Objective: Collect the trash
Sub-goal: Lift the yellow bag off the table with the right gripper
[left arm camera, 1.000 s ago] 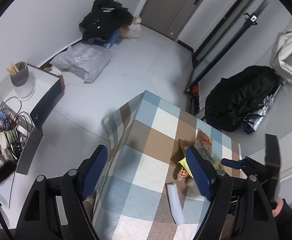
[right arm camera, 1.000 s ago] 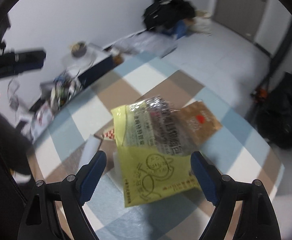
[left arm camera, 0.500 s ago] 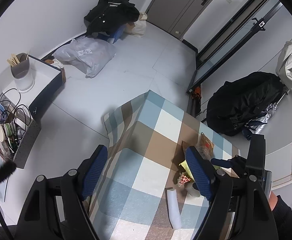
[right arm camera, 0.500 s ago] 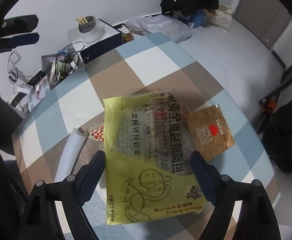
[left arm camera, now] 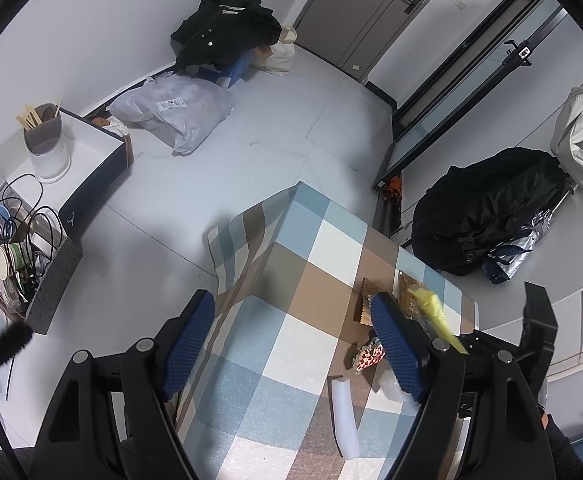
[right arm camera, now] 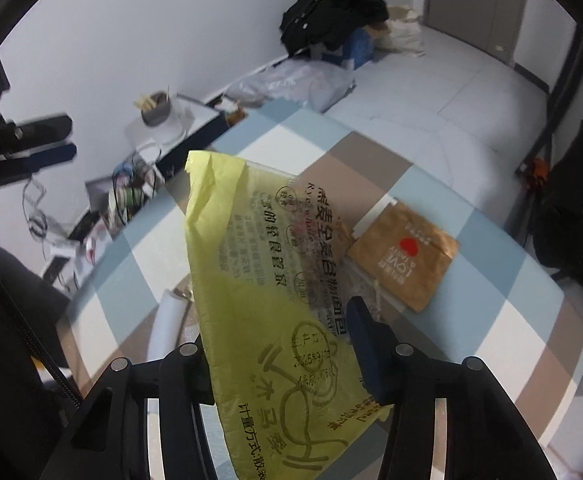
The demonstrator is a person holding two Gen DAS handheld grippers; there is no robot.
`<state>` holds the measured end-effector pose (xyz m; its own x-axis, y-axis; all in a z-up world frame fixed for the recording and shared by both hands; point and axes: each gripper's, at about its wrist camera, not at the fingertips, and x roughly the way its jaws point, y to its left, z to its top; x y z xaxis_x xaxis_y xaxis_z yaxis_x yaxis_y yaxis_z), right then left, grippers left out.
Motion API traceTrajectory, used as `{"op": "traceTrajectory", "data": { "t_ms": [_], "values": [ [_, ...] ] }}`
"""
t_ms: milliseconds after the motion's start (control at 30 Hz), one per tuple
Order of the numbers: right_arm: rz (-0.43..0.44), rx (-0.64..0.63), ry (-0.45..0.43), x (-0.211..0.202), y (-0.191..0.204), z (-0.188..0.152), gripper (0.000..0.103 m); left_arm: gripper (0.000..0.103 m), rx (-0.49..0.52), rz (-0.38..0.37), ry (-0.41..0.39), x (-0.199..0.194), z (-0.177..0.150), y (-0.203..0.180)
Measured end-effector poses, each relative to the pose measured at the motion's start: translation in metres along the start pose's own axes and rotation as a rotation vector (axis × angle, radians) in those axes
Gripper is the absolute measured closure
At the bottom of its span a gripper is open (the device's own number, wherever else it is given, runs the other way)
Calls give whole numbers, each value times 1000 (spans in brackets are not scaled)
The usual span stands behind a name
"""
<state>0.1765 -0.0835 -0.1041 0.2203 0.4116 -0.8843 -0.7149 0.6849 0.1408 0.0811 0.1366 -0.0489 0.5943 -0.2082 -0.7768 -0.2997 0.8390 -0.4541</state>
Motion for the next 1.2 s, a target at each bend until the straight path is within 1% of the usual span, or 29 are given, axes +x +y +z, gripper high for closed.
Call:
{"op": "traceTrajectory", "data": {
  "t_ms": [67,133,200,267,400,467,533,600,633,733,800,967,1033,1133,1167,1200],
  "values": [
    [-7,15,-15,-4,-2,-1,52,25,3,0,-2,-1,-1,-1],
    [6,48,-27,-9,-3,-3,52,25,7,0,-4,-2,-2,-1],
    [-11,65,-27,-11,-2,-6,52,25,8,-1,-2,-2,-2,-2],
    [-14,69,-20,-10,-1,-10,51,25,8,-1,2,-1,-3,-2],
    [-33,94,30,1,5,-27,50,25,8,0,8,-1,-5,-3],
    [-36,112,36,3,3,-33,50,25,11,0,6,-2,-6,-4],
    [-35,143,28,2,1,-38,46,25,17,1,5,-3,-6,-5],
    [-38,178,18,-1,-1,-40,39,25,21,4,6,-3,-7,-7],
    [-37,191,15,-3,-1,-42,38,25,23,4,8,-2,-7,-7],
    [-30,226,-5,-9,-2,-45,37,25,20,7,8,-2,-7,-7],
    [-39,238,-20,-14,-1,-47,36,25,15,5,10,-2,-7,-6],
    [-64,225,-53,-23,6,-49,36,25,7,-1,10,-3,-7,-6],
    [-50,207,-59,-27,10,-48,36,25,5,-6,11,-4,-7,-5],
    [5,180,-65,-35,15,-44,36,25,-1,-16,6,-6,-6,-5],
    [25,177,-72,-38,16,-42,31,25,-2,-16,4,-7,-6,-6],
    [52,181,-83,-42,15,-40,24,25,-6,-15,2,-8,-6,-5]
  ]
}}
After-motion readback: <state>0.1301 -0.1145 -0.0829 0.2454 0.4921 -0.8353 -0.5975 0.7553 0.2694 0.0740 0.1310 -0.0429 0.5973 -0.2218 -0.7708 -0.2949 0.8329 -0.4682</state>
